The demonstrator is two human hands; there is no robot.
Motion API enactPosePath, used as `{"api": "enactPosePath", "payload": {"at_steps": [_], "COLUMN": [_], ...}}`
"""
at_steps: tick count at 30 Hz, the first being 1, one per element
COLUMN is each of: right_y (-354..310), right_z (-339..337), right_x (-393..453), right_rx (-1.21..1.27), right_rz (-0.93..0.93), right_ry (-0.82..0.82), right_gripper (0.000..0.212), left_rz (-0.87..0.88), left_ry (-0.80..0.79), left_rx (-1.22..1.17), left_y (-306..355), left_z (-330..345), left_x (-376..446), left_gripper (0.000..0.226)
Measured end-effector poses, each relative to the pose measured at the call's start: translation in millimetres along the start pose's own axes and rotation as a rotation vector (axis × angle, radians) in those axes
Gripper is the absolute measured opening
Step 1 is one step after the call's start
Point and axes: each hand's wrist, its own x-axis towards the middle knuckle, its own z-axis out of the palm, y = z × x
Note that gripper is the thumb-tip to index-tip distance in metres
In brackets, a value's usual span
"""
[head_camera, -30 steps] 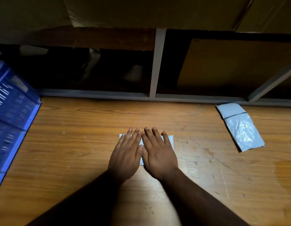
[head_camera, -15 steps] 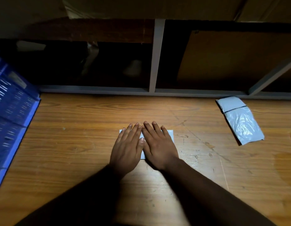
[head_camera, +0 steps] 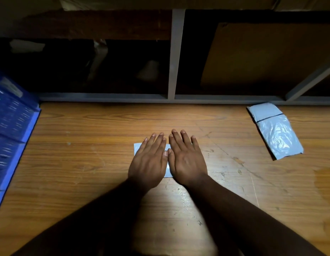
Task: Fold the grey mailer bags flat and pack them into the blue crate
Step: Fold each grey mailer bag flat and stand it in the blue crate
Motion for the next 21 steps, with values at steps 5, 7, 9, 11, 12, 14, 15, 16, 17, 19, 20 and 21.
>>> {"api": "enactPosePath", "payload": {"at_steps": [5,7,9,11,12,14,15,16,17,19,20,21], "right_y": [4.2,8.3,7.5,-2.5,-8.9,-18.0,-19.7,-20.3,-20.2,-20.9,-21.8,-22.3], "right_z": [-1.6,-11.4,-21.1,-23.9,-20.4,-9.0,-4.3,-1.4,0.5,1.3,1.2,0.7], "right_x": [-2.1,0.2,3.4,1.6,-1.2,-5.3,-6.4,-6.7,-6.3,-4.9,-4.3,-4.4], "right_rx": [0.072,0.161,0.163,0.101,0.083,0.064,0.049,0.030,0.008,-0.005,0.004,0.018], "right_rz": [-0.018,-0.016,-0.029,-0.067,-0.087,-0.095,-0.082,-0.064,-0.052,-0.053,-0.055,-0.059], "right_ry": [-0.032,-0.106,-0.126,-0.068,-0.045,-0.021,-0.017,-0.016,-0.017,-0.025,-0.028,-0.027], "right_gripper": [0.058,0.059,0.059,0.058,0.057,0.056,0.056,0.055,0.056,0.056,0.056,0.056], "left_rz": [-0.005,-0.060,-0.086,-0.036,-0.020,-0.021,-0.021,-0.018,-0.012,-0.010,-0.017,-0.023], "left_ry": [-0.054,-0.066,-0.074,-0.047,-0.049,-0.052,-0.046,-0.043,-0.037,-0.029,-0.038,-0.055], "left_rx": [-0.083,-0.272,-0.436,-0.372,-0.301,-0.215,-0.195,-0.178,-0.169,-0.155,-0.149,-0.144], "left_y": [0.6,-7.2,-15.9,-19.6,-18.8,-15.7,-14.2,-13.5,-13.5,-13.3,-12.4,-11.6], "left_z": [-3.9,-10.4,-16.1,-18.2,-15.9,-9.8,-7.2,-4.9,-3.4,-4.9,-6.6,-7.5], "left_x": [-1.1,-0.8,-0.6,-4.3,-8.0,-13.5,-15.4,-16.4,-15.9,-14.7,-14.2,-14.1], "left_gripper": [0.057,0.062,0.058,0.053,0.053,0.052,0.051,0.051,0.050,0.050,0.050,0.050]}}
